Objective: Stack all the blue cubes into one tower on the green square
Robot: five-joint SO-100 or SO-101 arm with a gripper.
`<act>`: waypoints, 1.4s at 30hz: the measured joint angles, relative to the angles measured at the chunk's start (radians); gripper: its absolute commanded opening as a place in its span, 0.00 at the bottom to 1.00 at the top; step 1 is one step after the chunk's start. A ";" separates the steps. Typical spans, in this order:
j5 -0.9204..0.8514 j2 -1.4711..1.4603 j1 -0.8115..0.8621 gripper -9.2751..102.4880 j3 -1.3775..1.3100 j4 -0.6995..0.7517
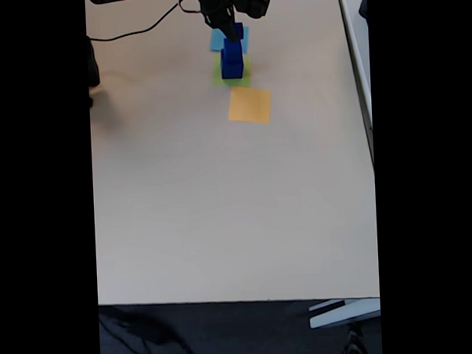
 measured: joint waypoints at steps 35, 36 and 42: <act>0.006 -0.052 0.006 0.09 -0.012 0.014; 0.006 -0.052 0.008 0.09 -0.012 0.014; 0.006 -0.052 0.009 0.08 -0.012 0.014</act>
